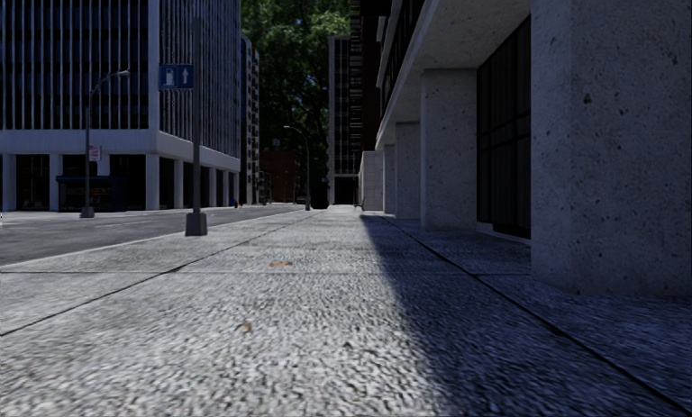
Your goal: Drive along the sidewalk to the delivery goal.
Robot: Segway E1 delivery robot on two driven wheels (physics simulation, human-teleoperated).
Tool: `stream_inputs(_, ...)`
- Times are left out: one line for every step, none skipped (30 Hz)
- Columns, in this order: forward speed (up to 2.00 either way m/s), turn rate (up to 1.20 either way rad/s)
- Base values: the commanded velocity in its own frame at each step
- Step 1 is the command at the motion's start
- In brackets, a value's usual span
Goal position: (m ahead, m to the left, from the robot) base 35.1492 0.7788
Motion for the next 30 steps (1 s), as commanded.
stream_inputs(2.00, 0.25)
stream_inputs(2.00, 0.25)
stream_inputs(2.00, 0.25)
stream_inputs(2.00, 0.25)
stream_inputs(2.00, 0.25)
stream_inputs(2.00, 0.25)
stream_inputs(2.00, 0.25)
stream_inputs(2.00, 0.25)
stream_inputs(2.00, 0.23)
stream_inputs(2.00, 0.21)
stream_inputs(2.00, 0.21)
stream_inputs(2.00, 0.15)
stream_inputs(2.00, 0.00)
stream_inputs(2.00, 0.00)
stream_inputs(2.00, 0.00)
stream_inputs(2.00, 0.00)
stream_inputs(2.00, 0.00)
stream_inputs(2.00, 0.00)
stream_inputs(2.00, 0.00)
stream_inputs(2.00, 0.00)
stream_inputs(2.00, 0.00)
stream_inputs(2.00, 0.00)
stream_inputs(2.00, 0.00)
stream_inputs(2.00, 0.00)
stream_inputs(2.00, 0.00)
stream_inputs(2.00, 0.00)
stream_inputs(2.00, 0.00)
stream_inputs(2.00, 0.00)
stream_inputs(2.00, 0.00)
stream_inputs(2.00, 0.00)
